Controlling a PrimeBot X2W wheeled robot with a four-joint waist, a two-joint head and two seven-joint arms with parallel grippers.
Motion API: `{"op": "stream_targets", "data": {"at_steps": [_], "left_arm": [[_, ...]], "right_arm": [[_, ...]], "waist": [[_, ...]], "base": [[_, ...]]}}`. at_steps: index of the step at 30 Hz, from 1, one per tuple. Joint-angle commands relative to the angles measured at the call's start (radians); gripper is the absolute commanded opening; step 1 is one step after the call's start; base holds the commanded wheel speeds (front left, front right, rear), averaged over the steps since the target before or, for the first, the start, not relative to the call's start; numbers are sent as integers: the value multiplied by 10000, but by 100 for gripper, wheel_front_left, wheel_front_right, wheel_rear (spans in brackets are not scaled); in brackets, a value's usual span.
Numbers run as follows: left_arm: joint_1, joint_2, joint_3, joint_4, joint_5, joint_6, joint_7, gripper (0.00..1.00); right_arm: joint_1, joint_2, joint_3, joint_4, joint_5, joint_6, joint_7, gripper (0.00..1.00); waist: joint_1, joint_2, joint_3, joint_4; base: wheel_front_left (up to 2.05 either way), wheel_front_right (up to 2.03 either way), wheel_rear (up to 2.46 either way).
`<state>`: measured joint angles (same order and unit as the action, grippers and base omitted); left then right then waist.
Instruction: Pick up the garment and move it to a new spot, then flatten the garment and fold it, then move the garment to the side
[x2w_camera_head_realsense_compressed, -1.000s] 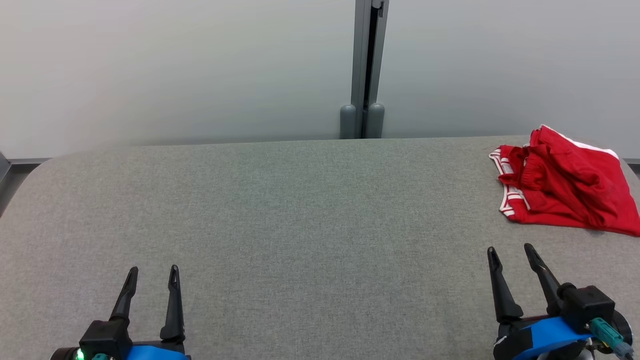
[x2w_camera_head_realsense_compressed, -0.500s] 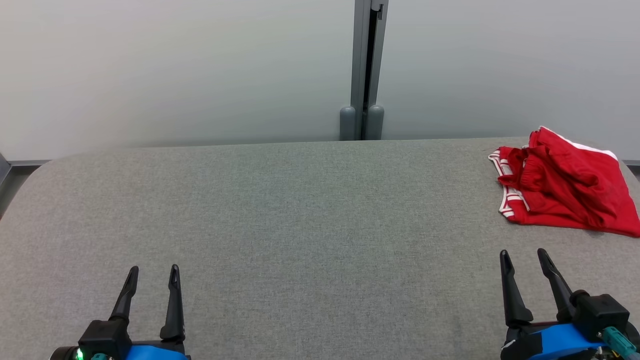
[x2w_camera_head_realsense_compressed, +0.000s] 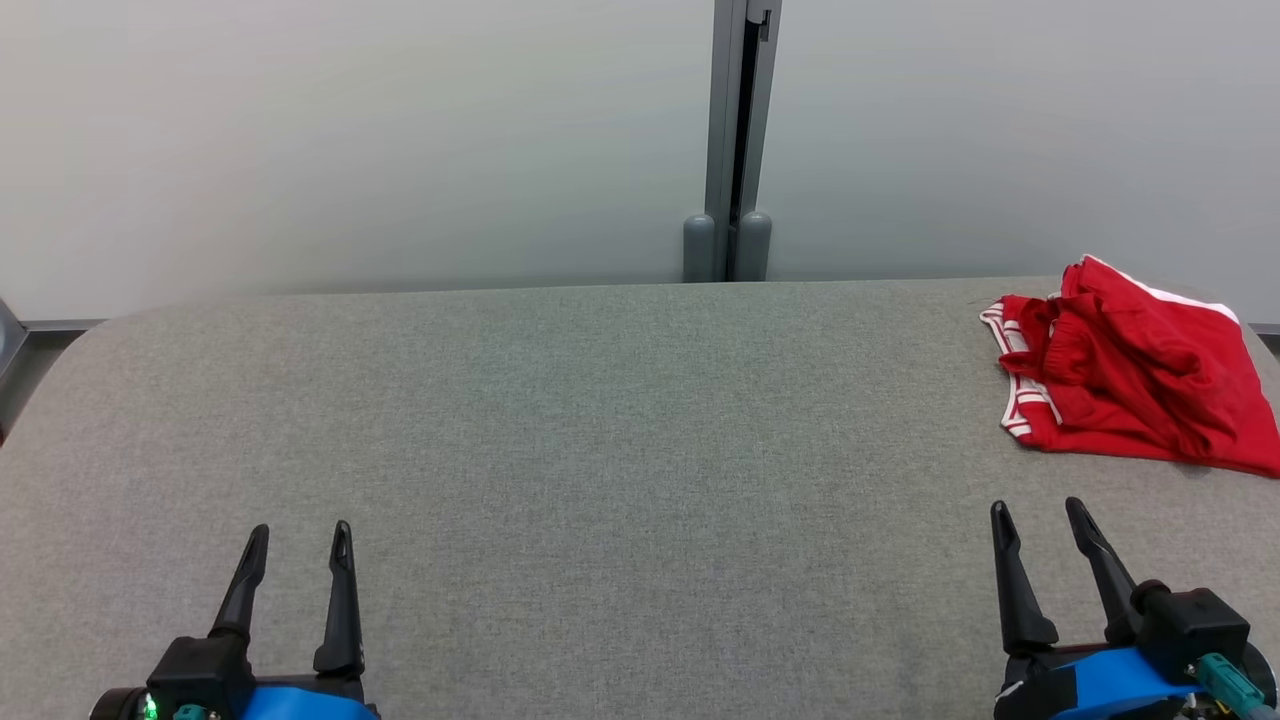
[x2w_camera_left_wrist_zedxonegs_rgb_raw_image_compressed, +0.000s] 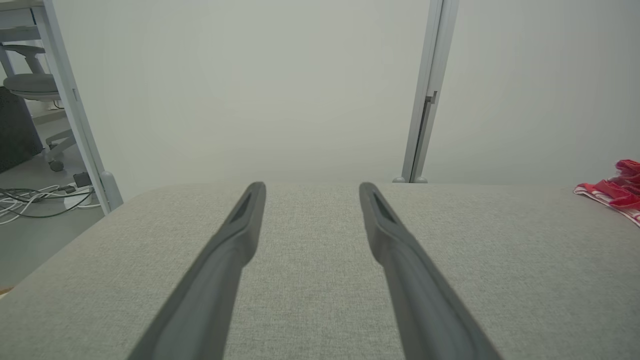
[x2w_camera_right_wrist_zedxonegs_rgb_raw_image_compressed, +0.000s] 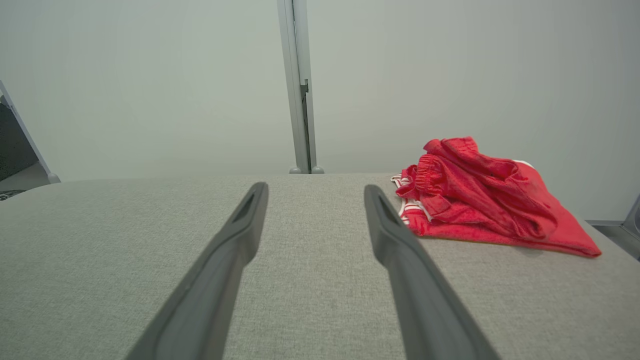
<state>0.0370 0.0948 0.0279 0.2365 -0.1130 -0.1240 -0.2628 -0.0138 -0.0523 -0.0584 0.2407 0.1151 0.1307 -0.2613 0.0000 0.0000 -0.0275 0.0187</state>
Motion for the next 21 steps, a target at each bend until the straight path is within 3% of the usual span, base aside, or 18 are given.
{"op": "stream_targets", "data": {"at_steps": [1,2,7,21], "left_arm": [[-60,14,41,-56,-17,-59,-24,100],[0,-6,-10,-46,2,0,0,0],[197,-129,-58,388,-16,2,68,0],[-158,-184,147,346,-2797,-12,783,0]], "right_arm": [[113,22,0,-15,13,1,-50,100],[0,2,2,2,0,0,0,0],[92,48,11,428,14,0,57,0],[-136,39,-117,356,2797,0,764,0]], "waist": [[0,0,-5,0],[0,0,-6,1],[0,0,-8,3],[0,0,27,-18]], "base": [[0,0,0],[0,0,0],[0,0,0],[0,0,0]]}}
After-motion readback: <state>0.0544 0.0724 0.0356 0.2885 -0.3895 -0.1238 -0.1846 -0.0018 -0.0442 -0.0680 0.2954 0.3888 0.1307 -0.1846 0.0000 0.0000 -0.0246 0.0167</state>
